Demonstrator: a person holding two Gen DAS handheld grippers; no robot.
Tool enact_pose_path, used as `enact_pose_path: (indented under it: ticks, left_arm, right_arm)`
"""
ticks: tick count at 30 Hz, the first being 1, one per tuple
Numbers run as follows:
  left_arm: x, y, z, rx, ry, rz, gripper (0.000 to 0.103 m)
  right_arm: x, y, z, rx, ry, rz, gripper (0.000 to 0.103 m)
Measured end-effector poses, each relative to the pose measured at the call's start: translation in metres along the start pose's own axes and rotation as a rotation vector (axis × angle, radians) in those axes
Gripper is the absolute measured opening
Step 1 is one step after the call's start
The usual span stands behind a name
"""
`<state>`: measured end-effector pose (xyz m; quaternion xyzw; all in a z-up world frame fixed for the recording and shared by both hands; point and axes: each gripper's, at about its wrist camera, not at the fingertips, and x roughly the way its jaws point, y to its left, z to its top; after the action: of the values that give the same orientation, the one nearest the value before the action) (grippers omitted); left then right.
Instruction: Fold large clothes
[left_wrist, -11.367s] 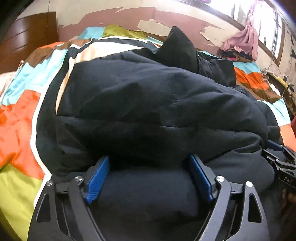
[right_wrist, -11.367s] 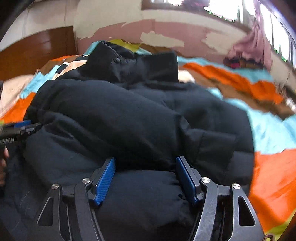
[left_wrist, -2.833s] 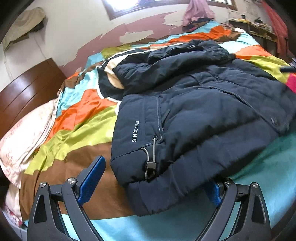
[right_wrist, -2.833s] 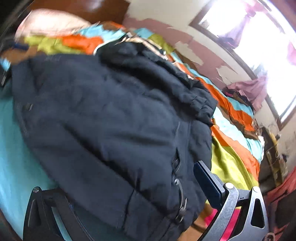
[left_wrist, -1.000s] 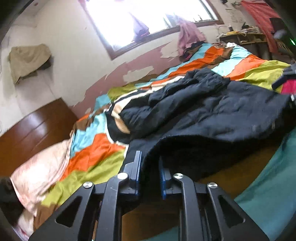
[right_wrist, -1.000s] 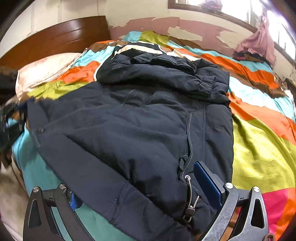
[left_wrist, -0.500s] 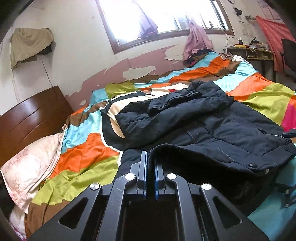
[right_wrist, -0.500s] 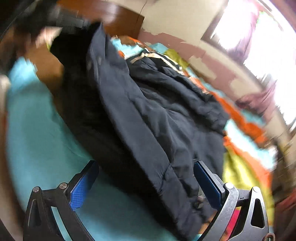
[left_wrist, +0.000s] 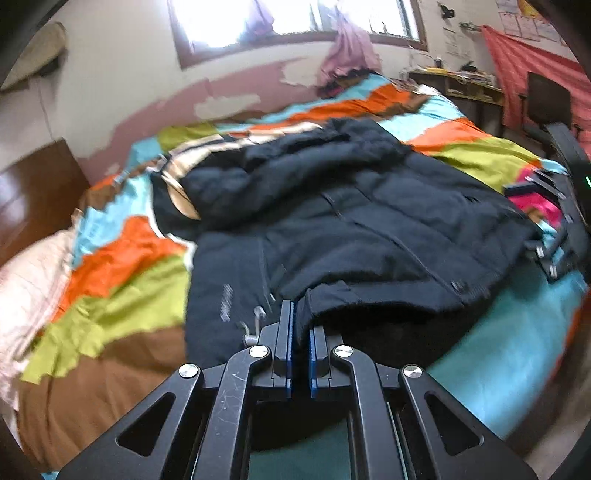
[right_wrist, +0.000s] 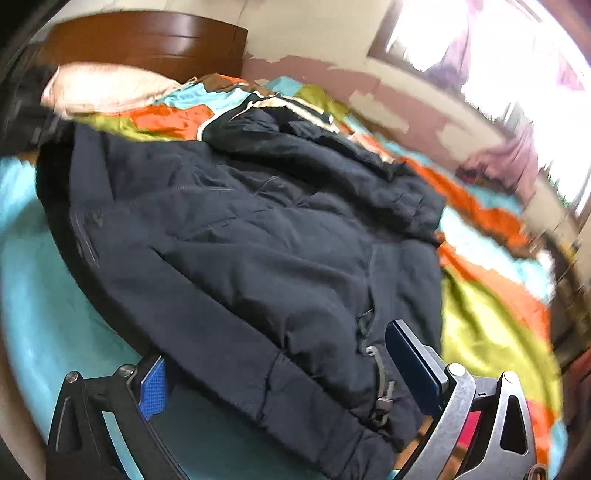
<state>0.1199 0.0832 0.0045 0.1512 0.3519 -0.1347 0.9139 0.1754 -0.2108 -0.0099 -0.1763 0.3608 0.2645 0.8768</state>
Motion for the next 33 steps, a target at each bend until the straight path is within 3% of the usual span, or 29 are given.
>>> enact_pose_path:
  ticks: [5, 7, 9, 12, 16, 21, 23, 24, 25, 33]
  left_arm:
    - [0.005, -0.018, -0.023, 0.118, 0.086, -0.042, 0.017]
    - [0.007, -0.028, -0.034, 0.181, 0.114, -0.059, 0.042]
    - [0.010, -0.037, -0.045, 0.234, 0.123, -0.060, 0.057]
    - [0.018, -0.049, -0.058, 0.313, 0.126, -0.007, 0.060]
    - [0.029, -0.050, -0.062, 0.324, 0.113, 0.070, 0.067]
    - [0.043, -0.043, -0.060, 0.302, 0.094, 0.168, 0.066]
    - [0.044, -0.044, -0.058, 0.301, 0.081, 0.196, 0.051]
    - [0.045, -0.043, -0.055, 0.304, 0.085, 0.209, 0.034]
    - [0.048, -0.042, -0.053, 0.303, 0.097, 0.243, 0.024]
    - [0.031, -0.022, -0.015, 0.162, 0.060, 0.200, 0.012]
  right_arm:
    - [-0.007, -0.005, -0.007, 0.036, 0.030, 0.117, 0.103]
    - [-0.011, -0.007, -0.013, 0.046, 0.047, 0.149, 0.103]
    - [-0.016, -0.004, -0.020, 0.031, 0.056, 0.169, 0.103]
    - [-0.018, 0.007, -0.032, -0.049, 0.089, 0.164, 0.103]
    - [-0.017, 0.018, -0.046, -0.155, 0.113, 0.123, 0.103]
    - [-0.011, 0.015, -0.049, -0.181, 0.129, 0.059, 0.103]
    - [-0.006, 0.010, -0.047, -0.142, 0.136, 0.038, 0.103]
    - [-0.004, 0.007, -0.046, -0.121, 0.135, 0.040, 0.103]
    - [-0.003, 0.007, -0.046, -0.102, 0.127, 0.041, 0.103]
    - [-0.002, 0.014, -0.039, -0.093, 0.083, 0.040, 0.103]
